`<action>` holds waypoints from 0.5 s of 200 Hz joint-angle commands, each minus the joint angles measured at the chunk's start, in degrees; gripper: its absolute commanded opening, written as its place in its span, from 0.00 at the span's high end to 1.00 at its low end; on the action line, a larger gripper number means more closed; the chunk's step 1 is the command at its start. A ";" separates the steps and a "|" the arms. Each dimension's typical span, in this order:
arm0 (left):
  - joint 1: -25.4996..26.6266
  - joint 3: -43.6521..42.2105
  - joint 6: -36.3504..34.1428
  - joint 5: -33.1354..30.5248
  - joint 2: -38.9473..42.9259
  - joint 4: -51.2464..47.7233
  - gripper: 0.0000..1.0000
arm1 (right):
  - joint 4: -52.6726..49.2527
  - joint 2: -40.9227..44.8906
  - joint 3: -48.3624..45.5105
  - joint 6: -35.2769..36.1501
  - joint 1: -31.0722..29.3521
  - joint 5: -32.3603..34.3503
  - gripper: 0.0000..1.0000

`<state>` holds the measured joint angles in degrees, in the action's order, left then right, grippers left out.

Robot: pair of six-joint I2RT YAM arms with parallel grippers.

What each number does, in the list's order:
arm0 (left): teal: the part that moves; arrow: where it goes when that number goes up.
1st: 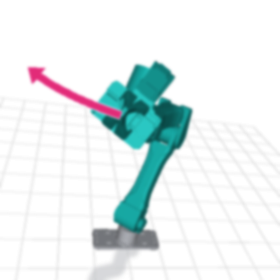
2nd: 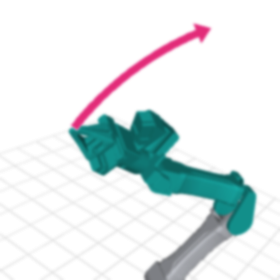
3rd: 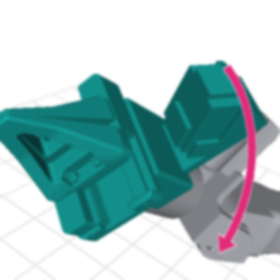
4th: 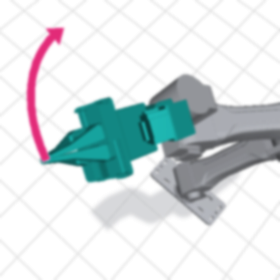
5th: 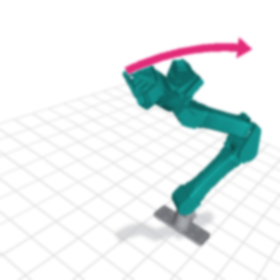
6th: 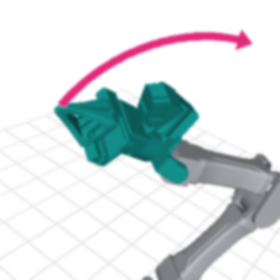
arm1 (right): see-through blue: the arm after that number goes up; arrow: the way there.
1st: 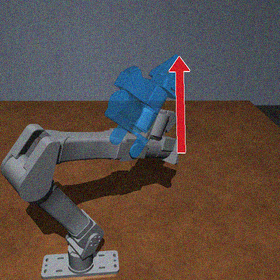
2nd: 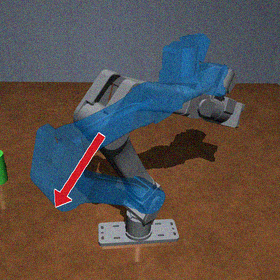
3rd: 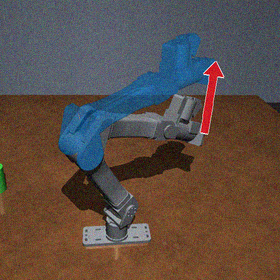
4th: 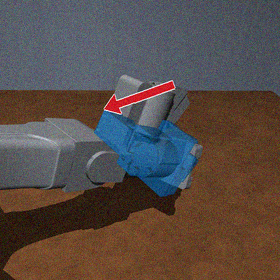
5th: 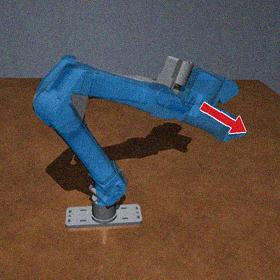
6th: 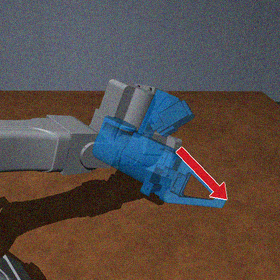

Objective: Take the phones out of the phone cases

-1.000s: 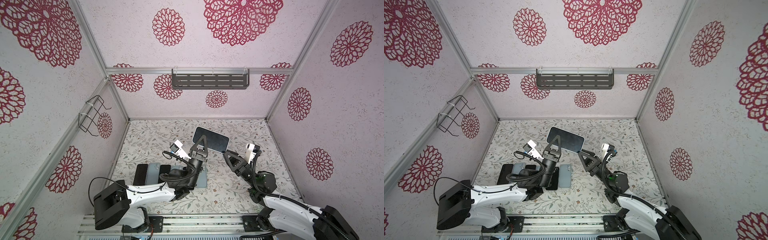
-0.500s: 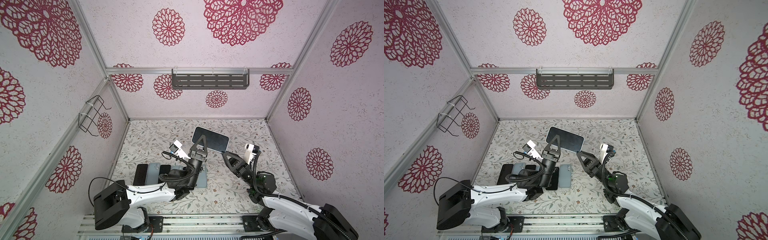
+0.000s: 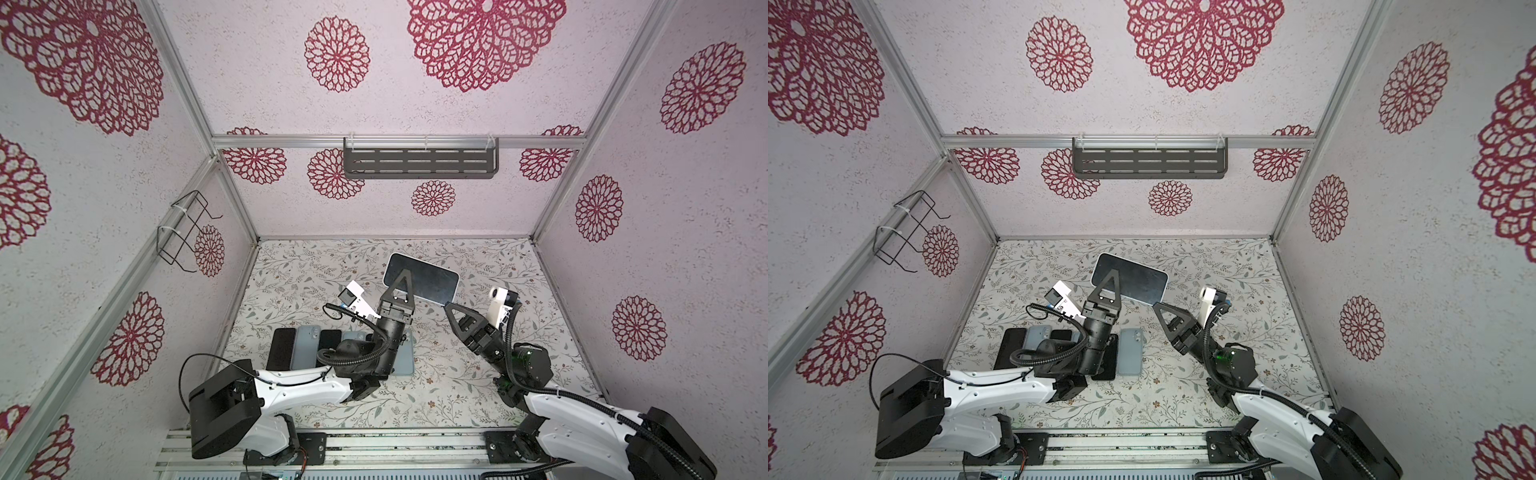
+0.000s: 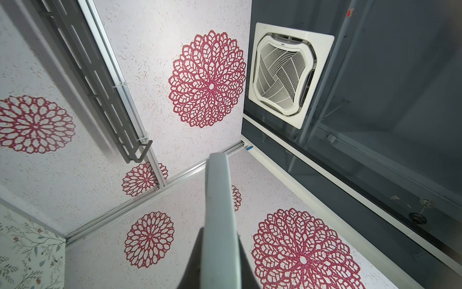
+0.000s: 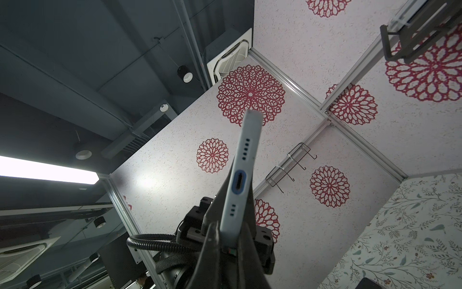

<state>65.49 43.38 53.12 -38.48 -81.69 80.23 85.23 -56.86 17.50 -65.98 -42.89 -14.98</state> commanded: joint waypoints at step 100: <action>-1.11 4.83 18.84 6.11 9.73 -26.70 1.00 | -18.33 10.86 6.20 35.21 0.66 -20.02 1.00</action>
<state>65.25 46.24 66.63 -34.20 -72.25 58.08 73.95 -48.31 20.36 -44.25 -41.95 -24.47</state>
